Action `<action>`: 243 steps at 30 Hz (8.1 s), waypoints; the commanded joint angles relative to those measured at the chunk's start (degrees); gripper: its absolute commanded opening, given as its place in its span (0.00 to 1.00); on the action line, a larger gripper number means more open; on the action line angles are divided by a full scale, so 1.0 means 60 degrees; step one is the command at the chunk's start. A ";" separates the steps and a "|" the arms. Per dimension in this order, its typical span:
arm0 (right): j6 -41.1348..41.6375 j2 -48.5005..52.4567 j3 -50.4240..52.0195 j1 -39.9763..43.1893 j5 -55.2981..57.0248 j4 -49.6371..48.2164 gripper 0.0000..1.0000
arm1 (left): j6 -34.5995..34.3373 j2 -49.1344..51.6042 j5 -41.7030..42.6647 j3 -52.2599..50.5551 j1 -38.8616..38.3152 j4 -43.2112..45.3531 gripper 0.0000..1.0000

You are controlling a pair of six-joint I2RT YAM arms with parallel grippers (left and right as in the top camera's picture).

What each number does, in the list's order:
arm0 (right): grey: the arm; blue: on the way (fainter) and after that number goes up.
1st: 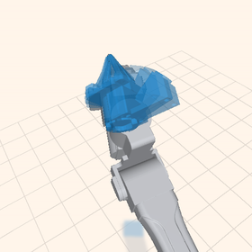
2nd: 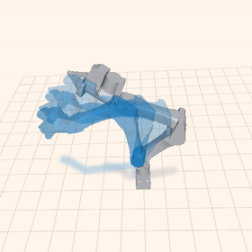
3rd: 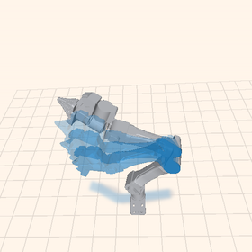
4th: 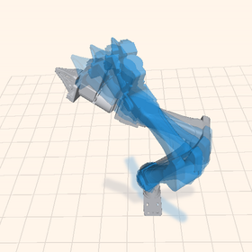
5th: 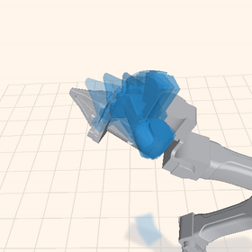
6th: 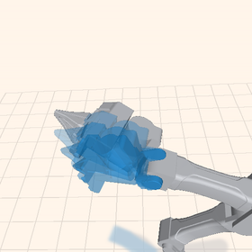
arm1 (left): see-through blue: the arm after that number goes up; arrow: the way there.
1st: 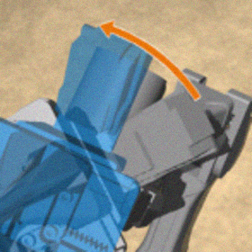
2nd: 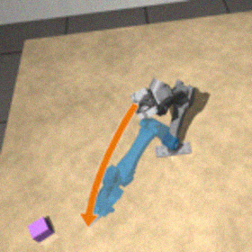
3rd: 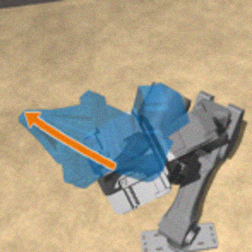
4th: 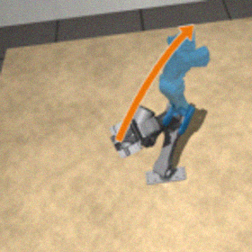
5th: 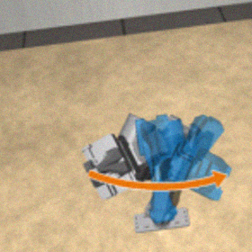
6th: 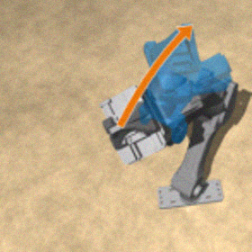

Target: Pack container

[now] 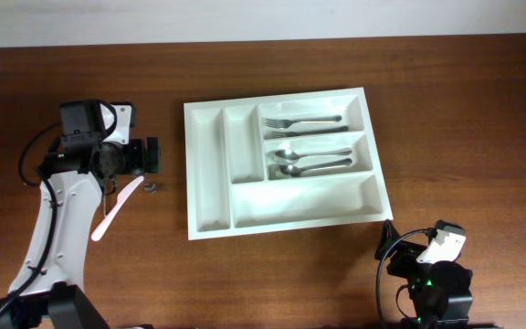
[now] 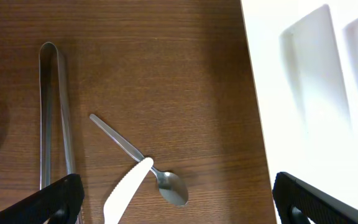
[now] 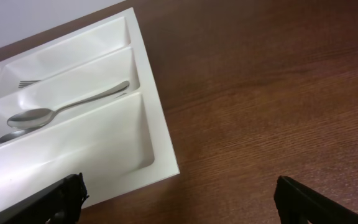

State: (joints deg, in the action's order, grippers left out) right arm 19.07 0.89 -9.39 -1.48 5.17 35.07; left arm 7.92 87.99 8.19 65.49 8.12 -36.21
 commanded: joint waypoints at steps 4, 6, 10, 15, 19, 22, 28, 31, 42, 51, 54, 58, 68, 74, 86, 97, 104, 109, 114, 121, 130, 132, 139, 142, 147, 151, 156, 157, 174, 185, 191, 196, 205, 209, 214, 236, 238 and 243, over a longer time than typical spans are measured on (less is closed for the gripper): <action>0.0015 -0.0117 0.0073 0.0080 0.0255 -0.0036 0.99 | 0.0157 0.0066 0.0069 0.0164 0.0033 0.0022 0.99; 0.0015 -0.0117 0.0073 0.0080 0.0255 -0.0036 0.99 | 0.0157 0.0066 0.0069 0.0164 0.0033 0.0022 0.99; 0.0015 -0.0117 0.0073 0.0080 0.0255 -0.0036 0.99 | 0.0157 0.0066 0.0069 0.0164 0.0033 0.0022 0.99; 0.0015 -0.0117 0.0073 0.0080 0.0255 -0.0036 0.99 | 0.0157 0.0066 0.0069 0.0164 0.0033 0.0022 0.99; 0.0015 -0.0117 0.0073 0.0080 0.0255 -0.0036 0.99 | 0.0157 0.0066 0.0069 0.0164 0.0033 0.0022 0.99; 0.0015 -0.0117 0.0073 0.0080 0.0255 -0.0036 0.99 | 0.0157 0.0066 0.0069 0.0164 0.0033 0.0022 0.99; 0.0015 -0.0117 0.0073 0.0080 0.0255 -0.0036 0.99 | 0.0157 0.0066 0.0069 0.0164 0.0033 0.0022 0.99; 0.0015 -0.0117 0.0073 0.0080 0.0251 -0.0036 0.99 | 0.0157 0.0066 0.0069 0.0164 0.0033 0.0022 0.99; 0.0015 -0.0117 0.0073 0.0080 0.0255 -0.0036 0.99 | 0.0157 0.0066 0.0069 0.0164 0.0033 0.0022 0.99; 0.0015 -0.0117 0.0073 0.0080 0.0255 -0.0036 0.99 | 0.0157 0.0066 0.0069 0.0164 0.0033 0.0022 0.99; 0.0015 -0.0117 0.0073 0.0080 0.0255 -0.0036 0.99 | 0.0157 0.0066 0.0069 0.0164 0.0033 0.0022 0.99; 0.0015 -0.0117 0.0073 0.0080 0.0255 -0.0036 0.99 | 0.0157 0.0066 0.0069 0.0164 0.0033 0.0022 0.99; 0.0015 -0.0117 0.0073 0.0080 0.0255 -0.0036 0.99 | 0.0157 0.0066 0.0069 0.0164 0.0033 0.0022 0.99; 0.0015 -0.0117 0.0073 0.0080 0.0255 -0.0036 0.99 | 0.0157 0.0066 0.0069 0.0164 0.0033 0.0022 0.99; 0.0015 -0.0117 0.0073 0.0080 0.0255 -0.0036 0.99 | 0.0153 0.0066 0.0073 0.0164 0.0033 0.0022 0.99; 0.0015 -0.0117 0.0073 0.0080 0.0255 -0.0036 0.99 | 0.0095 0.0178 0.0736 0.0146 0.0026 -0.0834 0.99; 0.0015 -0.0117 0.0073 0.0080 0.0255 -0.0036 0.98 | -0.0441 0.0663 -0.1304 0.0146 0.0335 -0.1224 0.99; 0.0015 -0.0117 0.0073 0.0080 0.0255 -0.0036 0.99 | -0.0448 0.1202 -0.1297 0.0146 0.1202 -0.1432 0.99; 0.0015 -0.0117 0.0073 0.0080 0.0255 -0.0036 0.99 | 0.0036 0.1898 -0.0856 0.0149 0.1577 -0.1188 1.00; 0.0015 -0.0117 0.0073 0.0080 0.0255 -0.0036 0.99 | 0.0033 0.2157 -0.0933 0.0153 0.1719 -0.0379 0.97; 0.0015 -0.0117 0.0073 0.0080 0.0255 -0.0036 0.99 | 0.0193 0.2361 -0.0725 0.0168 0.1909 0.1577 0.93; 0.0015 -0.0117 0.0073 0.0080 0.0255 -0.0036 0.99 | 0.0193 0.2583 -0.0729 0.0168 0.1923 0.1851 0.92; 0.0015 -0.0117 0.0073 0.0080 0.0255 -0.0036 0.99 | 0.0193 0.3253 -0.0852 0.0168 0.1927 0.2881 0.89; 0.0015 -0.0117 0.0073 0.0080 0.0255 -0.0036 0.99 | 0.0197 0.3362 -0.0867 0.0168 0.1927 0.3264 0.82; 0.0015 -0.0117 0.0073 0.0080 0.0255 -0.0036 0.99 | 0.0346 0.3621 -0.1417 0.0168 0.1927 0.3410 0.79; 0.0015 -0.0117 0.0073 0.0080 0.0255 -0.0036 0.99 | 0.0379 0.3821 -0.1421 0.0168 0.1927 0.3577 0.77; 0.0015 -0.0117 0.0073 0.0080 0.0255 -0.0036 0.99 | 0.0382 0.4171 -0.1413 0.0168 0.1927 0.3712 0.74; 0.0015 -0.0117 0.0073 0.0080 0.0255 -0.0036 0.99 | 0.0379 0.4215 -0.1406 0.0168 0.1927 0.3763 0.72; 0.0015 -0.0117 0.0073 0.0080 0.0255 -0.0036 0.99 | 0.0484 0.4255 -0.0991 0.0168 0.2058 0.4102 0.07; 0.0015 -0.0117 0.0073 0.0080 0.0255 -0.0036 0.99 | 0.0481 0.4273 -0.0510 0.0164 0.2058 0.3912 0.38; 0.0015 -0.0117 0.0073 0.0080 0.0255 -0.0036 0.99 | 0.0441 0.4666 -0.0506 0.0164 0.2058 0.3628 0.48; 0.0015 -0.0117 0.0073 0.0080 0.0255 -0.0036 0.99 | 0.0175 0.4943 -0.0503 0.0164 0.2055 0.3257 0.33; 0.0015 -0.0117 0.0073 0.0080 0.0255 -0.0036 0.99 | 0.0120 0.4812 -0.0510 0.1195 0.2058 0.1596 0.11; 0.0015 -0.0117 0.0073 0.0080 0.0255 -0.0036 0.99 | 0.0124 0.4703 -0.0506 0.2331 0.2047 0.0463 0.10; 0.0015 -0.0117 0.0073 0.0080 0.0255 -0.0036 0.99 | 0.0124 0.4375 -0.0506 0.3632 0.2025 -0.0630 0.09; 0.0015 -0.0117 0.0073 0.0080 0.0255 -0.0036 0.99 | -0.0918 0.3384 -0.0514 0.5002 -0.2131 -0.2528 0.02; 0.0015 -0.0117 0.0073 0.0080 0.0255 -0.0036 0.99 | -0.1581 0.3388 -0.0586 0.4976 -0.2382 -0.2612 0.02; 0.0015 -0.0117 0.0073 0.0080 0.0255 -0.0033 0.99 | -0.2765 0.3388 -0.1443 0.4736 -0.2856 -0.2743 0.02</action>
State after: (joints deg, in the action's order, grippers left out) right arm 19.27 0.89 -9.41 -1.45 5.39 35.05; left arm -1.08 110.13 3.31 94.30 -7.70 -52.49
